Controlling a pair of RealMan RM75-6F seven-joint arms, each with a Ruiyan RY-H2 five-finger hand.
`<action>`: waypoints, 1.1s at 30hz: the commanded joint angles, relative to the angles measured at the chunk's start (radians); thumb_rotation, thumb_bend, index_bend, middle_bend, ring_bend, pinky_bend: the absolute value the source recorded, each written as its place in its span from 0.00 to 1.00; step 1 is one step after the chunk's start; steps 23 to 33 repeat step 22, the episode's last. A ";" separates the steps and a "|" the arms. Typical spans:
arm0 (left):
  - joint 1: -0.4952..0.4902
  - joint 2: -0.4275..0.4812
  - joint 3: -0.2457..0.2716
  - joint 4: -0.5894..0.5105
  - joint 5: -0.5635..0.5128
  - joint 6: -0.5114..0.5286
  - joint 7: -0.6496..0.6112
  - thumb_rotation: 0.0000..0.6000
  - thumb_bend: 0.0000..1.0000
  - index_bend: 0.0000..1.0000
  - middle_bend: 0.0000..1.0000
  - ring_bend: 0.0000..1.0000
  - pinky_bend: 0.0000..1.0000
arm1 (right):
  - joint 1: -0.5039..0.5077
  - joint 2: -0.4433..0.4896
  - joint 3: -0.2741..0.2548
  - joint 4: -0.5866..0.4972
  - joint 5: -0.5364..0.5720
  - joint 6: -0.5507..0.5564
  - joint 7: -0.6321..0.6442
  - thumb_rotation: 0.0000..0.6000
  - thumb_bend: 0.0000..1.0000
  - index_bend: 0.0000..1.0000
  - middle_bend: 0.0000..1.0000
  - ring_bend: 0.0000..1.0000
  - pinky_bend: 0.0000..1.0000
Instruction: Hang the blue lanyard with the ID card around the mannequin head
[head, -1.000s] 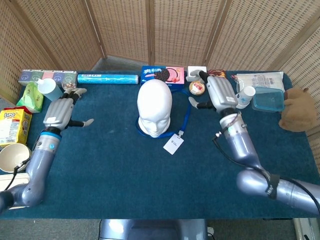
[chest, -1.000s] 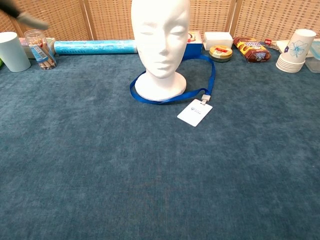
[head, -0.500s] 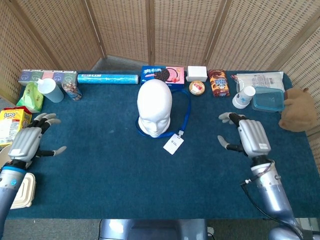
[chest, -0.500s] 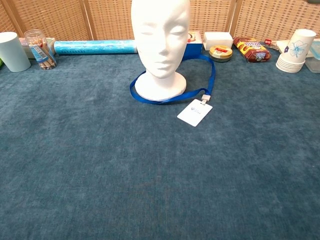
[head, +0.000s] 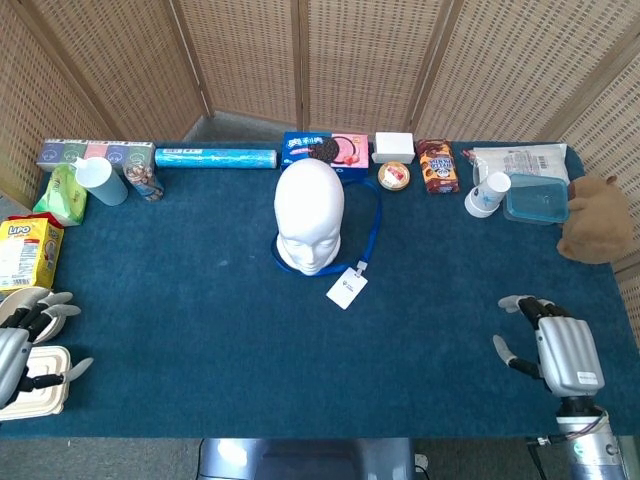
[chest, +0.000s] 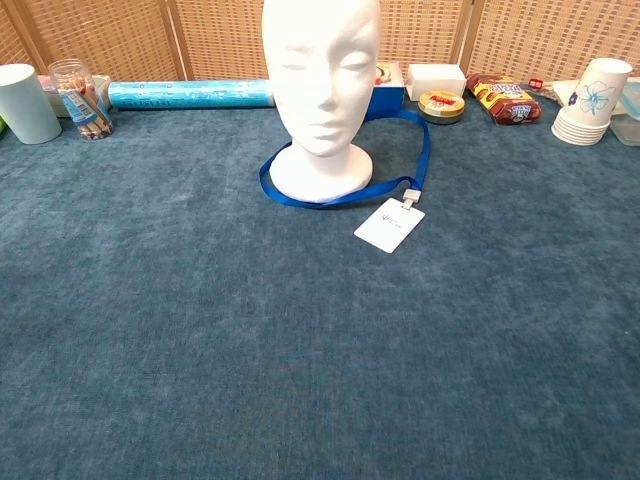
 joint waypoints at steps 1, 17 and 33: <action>0.014 0.000 0.009 -0.005 0.011 0.004 0.007 0.77 0.17 0.28 0.21 0.11 0.24 | -0.033 -0.001 -0.018 0.009 -0.034 0.018 -0.011 0.91 0.36 0.36 0.41 0.41 0.43; 0.075 0.020 0.035 -0.025 0.041 -0.001 -0.020 0.77 0.17 0.29 0.21 0.11 0.24 | -0.161 0.012 -0.035 0.048 -0.110 0.062 0.018 0.91 0.36 0.37 0.42 0.41 0.42; 0.077 0.020 0.031 -0.029 0.039 -0.015 -0.022 0.78 0.17 0.30 0.21 0.11 0.24 | -0.172 0.019 -0.025 0.046 -0.116 0.047 0.032 0.91 0.36 0.37 0.42 0.41 0.42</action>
